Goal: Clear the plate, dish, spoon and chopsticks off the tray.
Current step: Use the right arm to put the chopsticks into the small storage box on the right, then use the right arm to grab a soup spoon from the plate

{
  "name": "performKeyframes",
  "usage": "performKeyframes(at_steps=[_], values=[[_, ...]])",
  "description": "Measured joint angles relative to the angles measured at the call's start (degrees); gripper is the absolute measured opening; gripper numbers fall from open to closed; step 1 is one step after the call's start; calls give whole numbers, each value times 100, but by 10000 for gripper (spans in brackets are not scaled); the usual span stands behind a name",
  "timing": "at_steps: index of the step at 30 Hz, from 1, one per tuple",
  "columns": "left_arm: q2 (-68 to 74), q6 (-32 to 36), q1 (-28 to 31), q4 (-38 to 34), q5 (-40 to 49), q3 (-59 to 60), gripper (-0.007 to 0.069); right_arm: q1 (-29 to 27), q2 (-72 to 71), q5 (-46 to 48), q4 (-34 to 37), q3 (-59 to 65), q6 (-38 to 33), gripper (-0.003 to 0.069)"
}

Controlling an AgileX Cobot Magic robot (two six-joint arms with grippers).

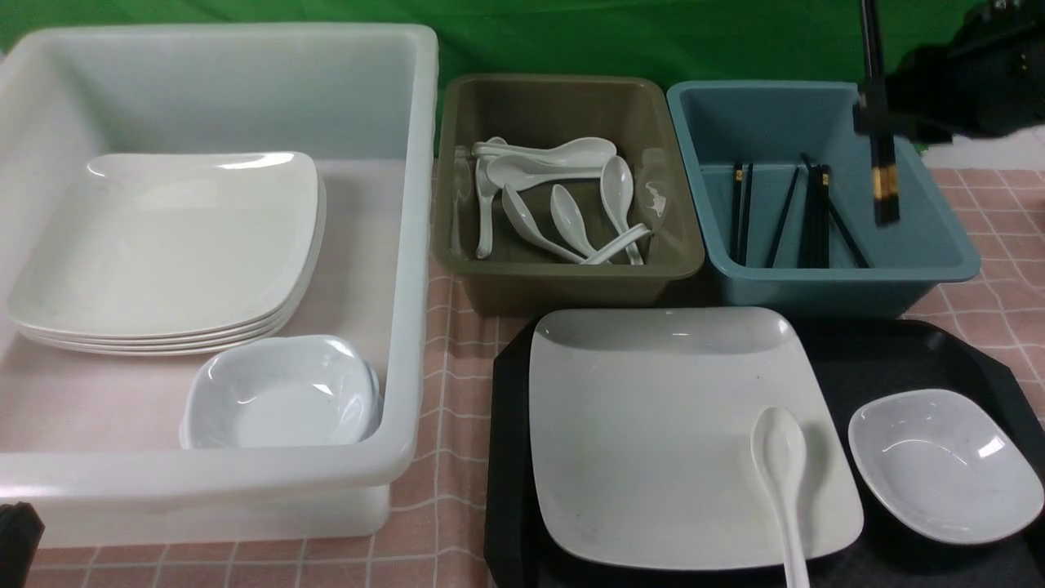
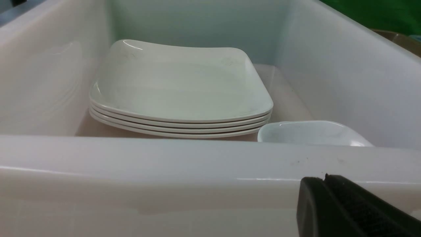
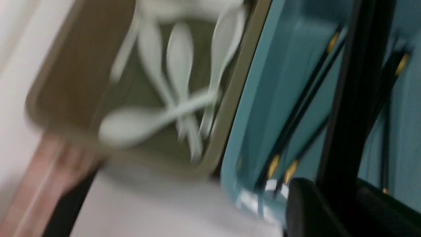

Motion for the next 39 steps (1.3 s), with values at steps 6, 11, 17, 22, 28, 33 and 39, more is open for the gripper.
performKeyframes(at_steps=[6,11,17,22,28,33,39], values=[[0,0,0,0,0,0,5,0,1117,-1974,0,-4,295,174],[0,0,0,0,0,0,5,0,2015,-2313,6,-4,556,231],[0,0,0,0,0,0,5,0,2237,-1910,11,2,939,377],[0,0,0,0,0,0,5,0,1650,-582,12,2,921,318],[0,0,0,0,0,0,5,0,429,2077,23,-17,633,77],[0,0,0,0,0,0,5,304,-519,3863,9,464,1037,31],[0,0,0,0,0,0,5,1212,-933,3153,-17,1899,1610,169]])
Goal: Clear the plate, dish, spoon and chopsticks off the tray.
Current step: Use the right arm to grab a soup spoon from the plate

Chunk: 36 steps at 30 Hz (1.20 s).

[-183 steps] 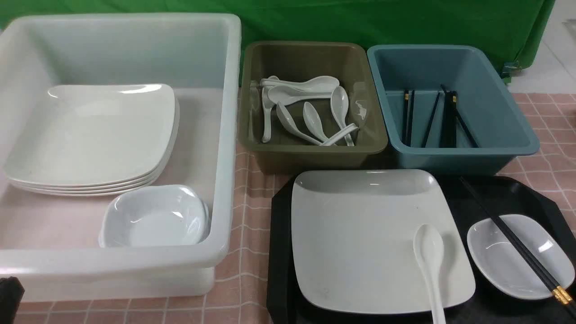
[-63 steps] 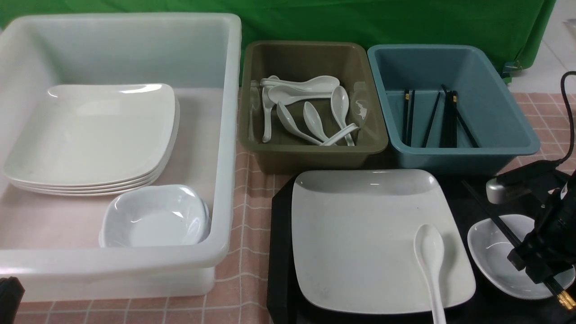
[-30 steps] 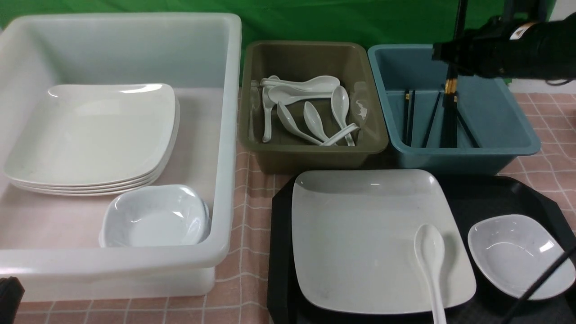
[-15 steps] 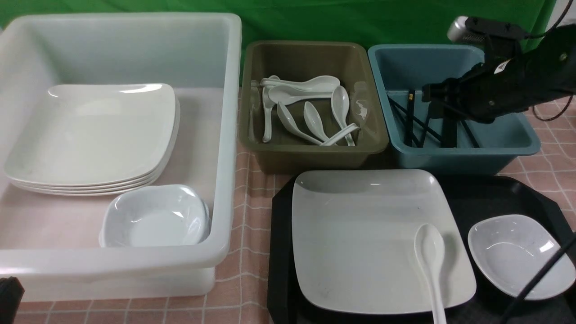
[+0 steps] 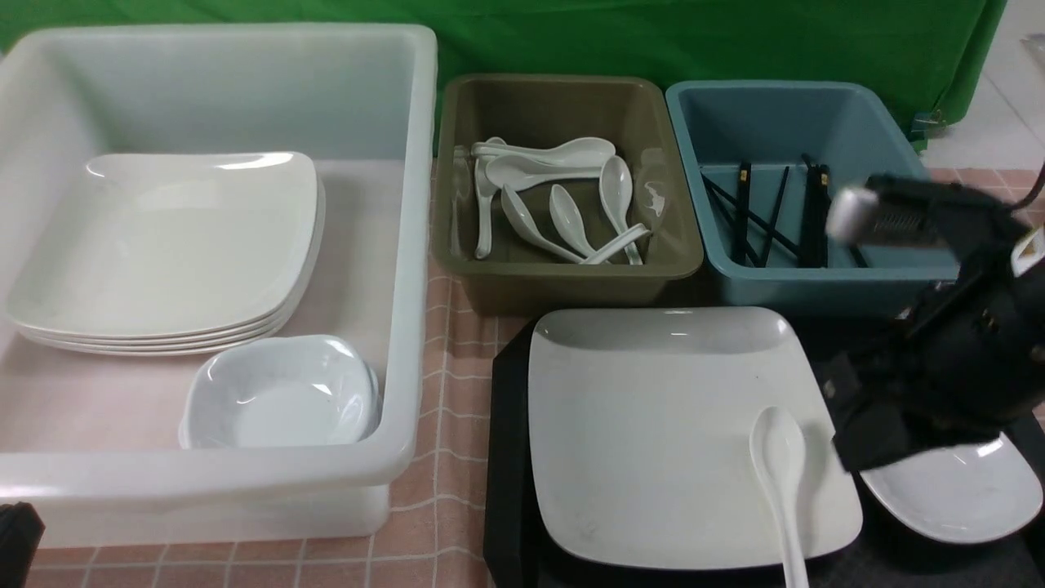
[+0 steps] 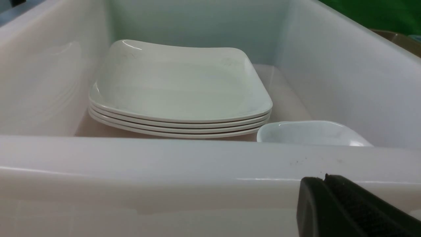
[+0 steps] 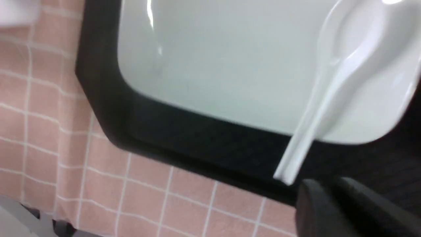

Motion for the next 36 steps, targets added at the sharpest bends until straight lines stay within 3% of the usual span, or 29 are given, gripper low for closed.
performKeyframes(at_steps=[1,4,6,13,24,30,31,33,36], values=[[0,0,0,0,0,0,5,28,9,-82,-7,84,34,190],[0,0,0,0,0,0,5,403,209,-672,-80,579,235,363],[0,0,0,0,0,0,5,465,396,-833,-93,657,299,409],[0,-1,0,0,0,0,5,386,1069,-1451,-833,657,1152,436],[0,-1,0,0,0,0,5,333,1810,-2260,-1003,657,1312,435],[0,-1,0,0,0,0,5,333,1816,-2363,-1003,657,1312,309],[0,-1,0,0,0,0,5,333,1816,-2407,-1003,657,1312,218],[0,-1,0,0,0,0,5,333,1803,-2422,-1003,636,1312,150],[0,-1,0,0,0,0,5,333,1769,-2311,-1003,531,1312,119]])
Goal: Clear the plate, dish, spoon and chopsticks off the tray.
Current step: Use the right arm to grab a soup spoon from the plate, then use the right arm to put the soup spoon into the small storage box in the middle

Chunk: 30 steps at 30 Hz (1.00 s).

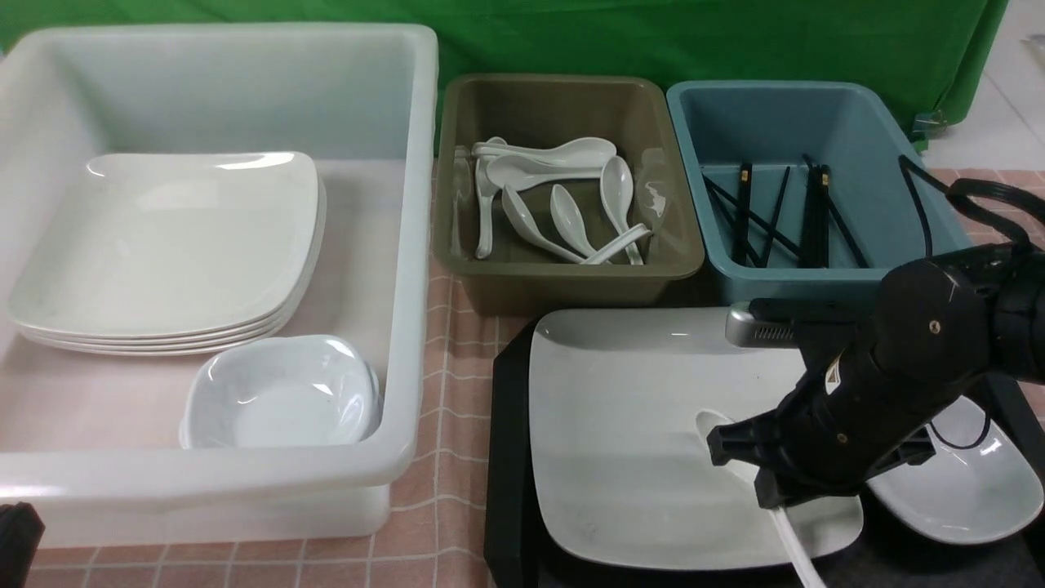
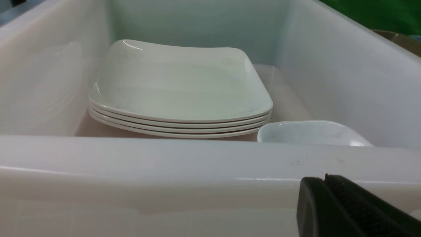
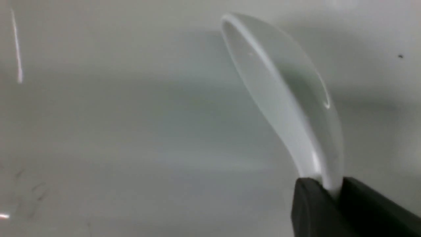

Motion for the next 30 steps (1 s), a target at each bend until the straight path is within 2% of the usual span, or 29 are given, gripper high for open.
performKeyframes(at_steps=[8,14,18,23,27,29,30], values=[[0,0,0,0,0,0,5,0,-365,521,0,-1142,-55,119],[0,0,0,0,0,0,5,0,-286,236,0,-2333,-145,119],[0,0,0,0,0,0,5,0,126,-657,0,-3229,-176,119],[0,0,0,0,0,0,5,0,1078,-2488,0,-3790,-34,120],[0,-6,0,0,0,0,5,0,1570,-3099,0,-3806,0,187],[0,-1,0,0,0,0,5,0,1808,-3062,0,-3806,55,317],[0,-1,0,0,0,0,5,0,1825,-2986,0,-3798,67,347]])
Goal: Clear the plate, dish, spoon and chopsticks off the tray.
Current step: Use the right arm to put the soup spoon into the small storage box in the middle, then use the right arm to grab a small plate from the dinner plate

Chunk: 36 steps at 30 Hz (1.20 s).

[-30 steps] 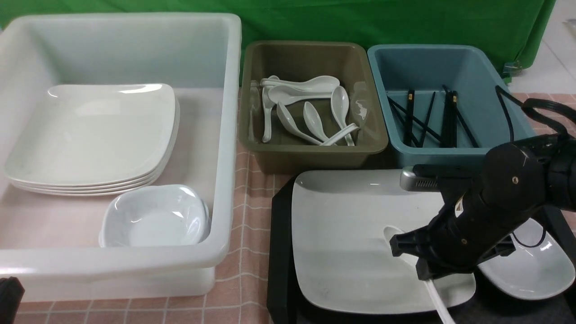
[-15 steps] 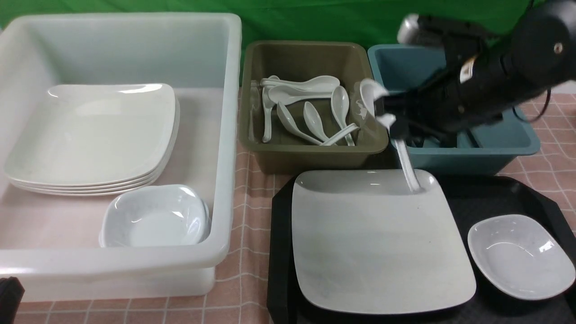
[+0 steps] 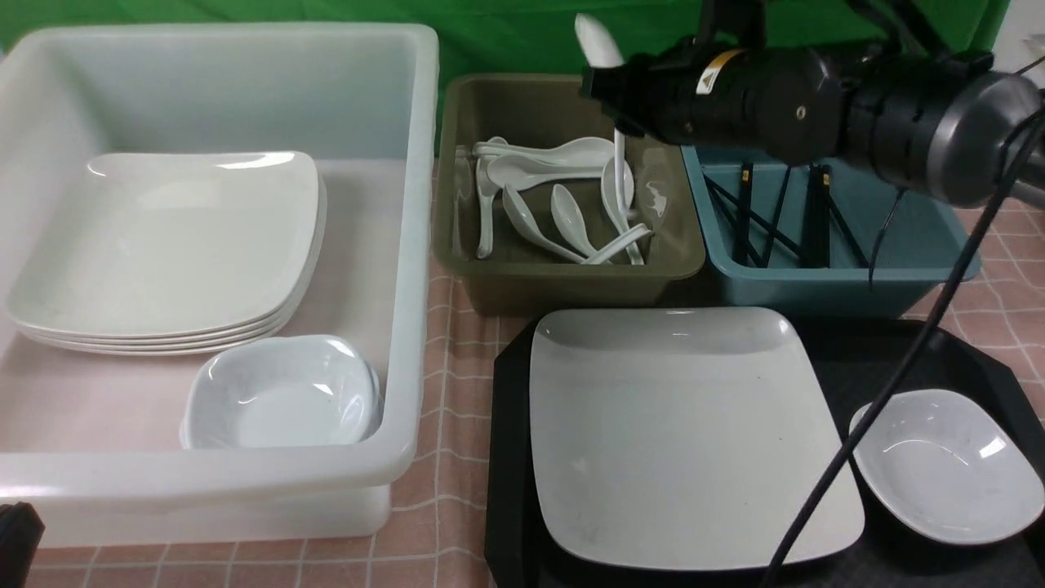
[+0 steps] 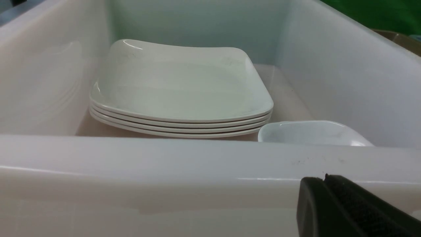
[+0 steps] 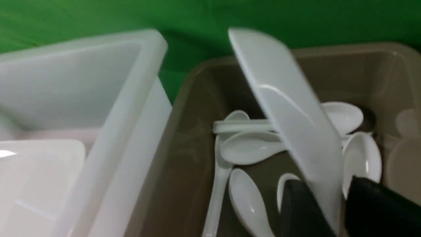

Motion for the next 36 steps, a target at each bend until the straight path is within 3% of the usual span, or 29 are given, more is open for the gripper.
performKeyframes(at_steps=[2,5,8,9,12,14,19,31,36], values=[[0,0,0,0,0,0,5,0,-58,410,0,0,21,412],[0,0,0,0,0,0,5,0,-433,1271,0,12,-259,409],[0,0,0,0,0,0,5,0,-1234,2181,0,5,-934,273],[0,0,0,0,0,0,5,0,-1354,2325,0,5,-1037,261],[0,0,0,0,0,0,5,0,-2395,3701,0,-31,-1828,66],[0,0,0,0,0,0,5,0,-2951,4568,-70,-36,-2016,31],[0,0,0,0,6,0,5,0,-3960,6263,-291,180,-2062,31],[0,80,0,0,6,0,5,0,-6438,6244,-348,3359,-1425,36],[0,120,0,0,6,0,5,0,-6614,5587,-395,5036,-1486,112]])
